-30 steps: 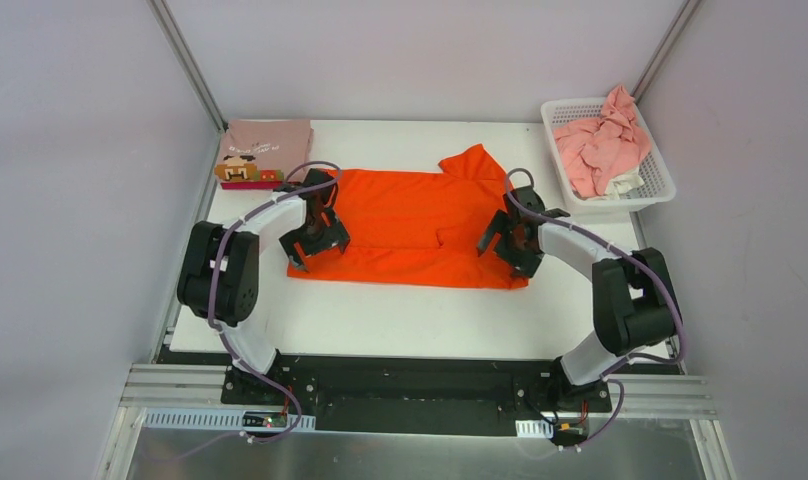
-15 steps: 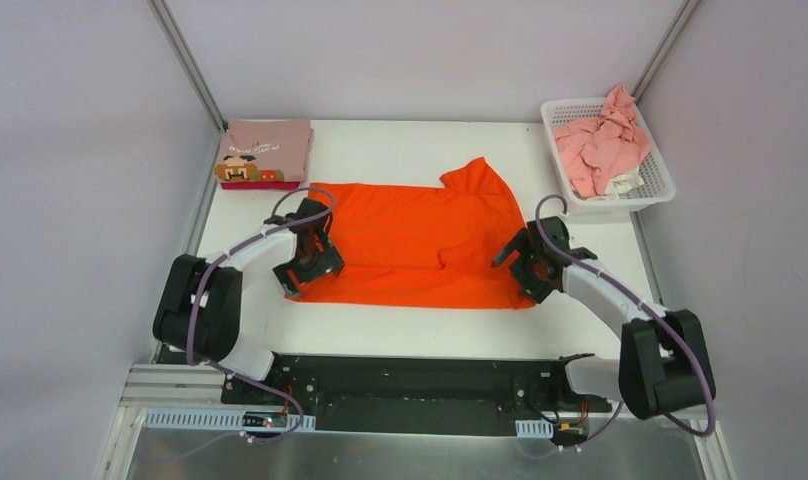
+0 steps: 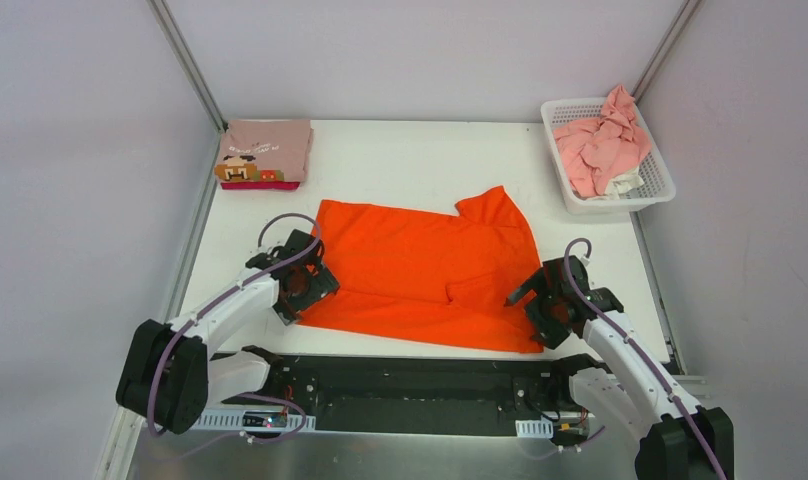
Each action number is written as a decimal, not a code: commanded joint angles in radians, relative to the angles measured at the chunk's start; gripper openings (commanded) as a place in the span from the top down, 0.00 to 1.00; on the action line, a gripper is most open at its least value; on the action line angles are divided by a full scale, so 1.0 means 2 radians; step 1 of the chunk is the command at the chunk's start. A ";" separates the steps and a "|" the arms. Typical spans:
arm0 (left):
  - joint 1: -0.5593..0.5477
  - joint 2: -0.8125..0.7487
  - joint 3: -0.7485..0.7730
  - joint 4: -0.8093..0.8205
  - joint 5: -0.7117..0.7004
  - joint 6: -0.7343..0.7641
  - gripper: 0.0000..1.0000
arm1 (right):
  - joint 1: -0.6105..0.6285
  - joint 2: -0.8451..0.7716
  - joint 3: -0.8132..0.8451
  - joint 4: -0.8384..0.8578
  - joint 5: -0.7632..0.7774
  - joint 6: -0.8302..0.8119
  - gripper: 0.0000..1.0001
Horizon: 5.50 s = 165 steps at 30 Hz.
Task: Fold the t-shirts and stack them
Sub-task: Fold the flattened tshirt in 1/3 of the way, then grab the side of the flattened tshirt furthest away from the robot with both arms, then fold the other side of the tshirt into a rectangle
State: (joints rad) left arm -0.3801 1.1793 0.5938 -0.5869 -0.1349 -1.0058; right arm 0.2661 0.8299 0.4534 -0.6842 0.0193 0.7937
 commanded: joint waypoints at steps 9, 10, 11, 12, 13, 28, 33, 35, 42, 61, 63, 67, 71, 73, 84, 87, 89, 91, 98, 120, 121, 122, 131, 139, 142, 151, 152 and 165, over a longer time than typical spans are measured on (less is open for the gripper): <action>-0.004 -0.106 -0.032 -0.104 0.007 -0.055 0.01 | 0.001 -0.014 0.028 -0.071 0.021 0.008 0.01; -0.004 -0.113 -0.028 -0.105 0.009 -0.051 0.01 | 0.001 -0.022 0.039 -0.076 0.025 0.006 0.01; -0.004 -0.116 -0.019 -0.106 0.008 -0.045 0.01 | 0.002 -0.030 0.047 -0.077 0.025 0.003 0.00; -0.004 -0.117 -0.007 -0.107 0.006 -0.038 0.01 | 0.002 -0.037 0.057 -0.075 0.023 0.000 0.01; -0.004 -0.114 0.010 -0.109 0.004 -0.031 0.01 | 0.001 -0.043 0.070 -0.072 0.022 -0.003 0.00; 0.088 0.224 0.445 -0.130 -0.057 0.148 0.01 | 0.000 0.227 0.395 0.097 0.057 -0.217 0.01; 0.109 0.354 0.547 -0.144 -0.028 0.182 0.01 | -0.003 0.353 0.499 0.136 0.042 -0.258 0.01; 0.113 0.389 0.565 -0.144 -0.026 0.189 0.03 | -0.003 0.395 0.525 0.146 0.034 -0.268 0.01; 0.125 0.473 0.604 -0.143 -0.018 0.204 0.23 | -0.004 0.508 0.613 0.114 0.020 -0.278 0.01; 0.132 0.499 0.558 -0.096 0.040 0.193 0.55 | -0.009 0.591 0.633 0.111 0.030 -0.263 0.01; 0.132 0.503 0.556 -0.093 0.047 0.194 0.61 | -0.010 0.595 0.635 0.109 0.033 -0.263 0.01; 0.132 0.507 0.553 -0.093 0.045 0.198 0.97 | -0.013 0.607 0.641 0.106 0.037 -0.263 0.01; 0.132 0.499 0.546 -0.089 0.043 0.201 1.00 | -0.015 0.634 0.668 0.091 0.036 -0.265 0.01; 0.132 0.493 0.541 -0.084 0.039 0.203 1.00 | -0.016 0.653 0.691 0.081 0.038 -0.272 0.01; 0.132 0.465 0.515 -0.058 0.041 0.219 1.00 | -0.029 0.768 0.818 0.014 0.041 -0.262 0.15; 0.132 0.463 0.514 -0.056 0.047 0.221 1.00 | -0.029 0.779 0.816 0.012 0.047 -0.261 0.22; 0.132 0.462 0.513 -0.055 0.046 0.222 1.00 | -0.029 0.782 0.815 0.003 0.049 -0.262 0.28; 0.132 0.461 0.512 -0.055 0.046 0.222 1.00 | -0.029 0.782 0.810 -0.004 0.049 -0.262 0.33; 0.132 0.460 0.511 -0.053 0.049 0.222 1.00 | -0.026 0.749 0.755 0.004 0.047 -0.264 0.37; 0.128 0.429 0.492 -0.048 0.048 0.235 1.00 | 0.003 0.677 0.718 0.029 0.077 -0.279 1.00; 0.126 0.424 0.487 -0.046 0.047 0.236 1.00 | 0.005 0.662 0.700 0.036 0.083 -0.278 1.00; 0.125 0.418 0.482 -0.044 0.046 0.237 1.00 | 0.008 0.648 0.683 0.042 0.089 -0.275 1.00; 0.104 0.343 0.420 -0.012 0.030 0.249 1.00 | 0.033 0.521 0.546 0.065 0.130 -0.265 1.00; 0.090 0.254 0.328 0.019 0.016 0.258 1.00 | 0.059 0.421 0.449 0.048 0.162 -0.236 1.00; 0.083 0.220 0.294 0.033 0.017 0.259 1.00 | 0.063 0.373 0.409 0.046 0.163 -0.228 1.00; 0.061 0.144 0.234 0.054 0.004 0.294 1.00 | 0.073 0.261 0.323 0.028 0.144 -0.210 1.00; 0.060 0.139 0.235 0.055 -0.006 0.299 1.00 | 0.074 0.254 0.317 0.029 0.142 -0.210 1.00; 0.060 0.171 0.286 0.071 -0.003 0.441 1.00 | 0.073 0.238 0.312 0.019 0.139 -0.211 1.00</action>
State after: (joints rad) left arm -0.2558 1.5269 1.1847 -0.4576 -0.1406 -0.2184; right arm 0.4088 1.3472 1.0729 -0.6174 0.2893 0.3595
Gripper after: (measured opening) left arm 0.008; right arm 0.009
